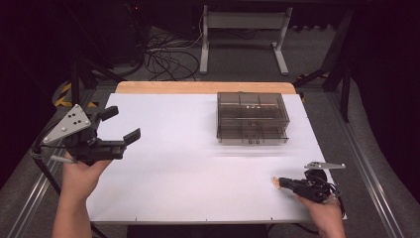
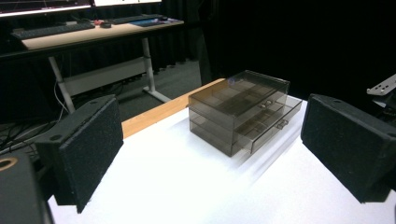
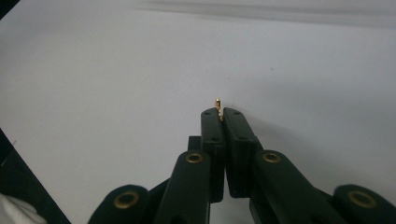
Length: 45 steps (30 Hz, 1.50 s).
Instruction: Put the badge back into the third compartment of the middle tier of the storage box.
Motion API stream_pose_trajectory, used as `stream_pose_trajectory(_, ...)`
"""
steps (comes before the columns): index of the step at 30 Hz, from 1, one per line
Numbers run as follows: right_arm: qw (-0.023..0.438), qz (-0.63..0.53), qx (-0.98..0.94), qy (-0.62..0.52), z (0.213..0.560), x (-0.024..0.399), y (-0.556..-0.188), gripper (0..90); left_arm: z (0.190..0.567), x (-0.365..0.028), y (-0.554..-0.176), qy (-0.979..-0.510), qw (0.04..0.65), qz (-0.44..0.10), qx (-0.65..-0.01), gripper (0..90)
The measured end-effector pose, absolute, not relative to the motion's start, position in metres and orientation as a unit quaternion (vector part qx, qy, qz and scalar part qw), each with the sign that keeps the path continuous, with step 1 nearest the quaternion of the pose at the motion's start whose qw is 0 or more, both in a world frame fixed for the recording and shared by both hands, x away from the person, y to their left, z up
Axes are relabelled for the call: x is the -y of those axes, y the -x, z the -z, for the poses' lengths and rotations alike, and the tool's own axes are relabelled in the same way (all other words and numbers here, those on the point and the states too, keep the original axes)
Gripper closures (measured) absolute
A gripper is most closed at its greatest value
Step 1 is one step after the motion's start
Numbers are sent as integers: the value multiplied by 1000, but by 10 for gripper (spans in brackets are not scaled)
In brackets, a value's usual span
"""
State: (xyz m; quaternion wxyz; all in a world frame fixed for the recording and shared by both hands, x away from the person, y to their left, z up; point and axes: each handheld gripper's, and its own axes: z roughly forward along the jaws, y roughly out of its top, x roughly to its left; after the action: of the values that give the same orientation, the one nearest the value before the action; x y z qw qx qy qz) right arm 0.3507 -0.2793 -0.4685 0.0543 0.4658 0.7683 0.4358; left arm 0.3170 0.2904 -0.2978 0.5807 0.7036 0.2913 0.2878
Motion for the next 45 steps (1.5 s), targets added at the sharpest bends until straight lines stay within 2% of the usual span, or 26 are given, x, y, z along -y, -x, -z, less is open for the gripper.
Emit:
stream_pose_trajectory(8,71,-422,-778,-460,467,273,-351,884,298,-290,-317,-704,580,-287,-291,64)
stream_pose_trajectory(21,71,-435,-776,-452,468,272,-353,890,298,-289,-317,-705,580,-288,-289,64)
stream_pose_trajectory(45,142,-493,-742,-431,446,273,-346,891,298,-290,-317,-703,581,-288,-292,64)
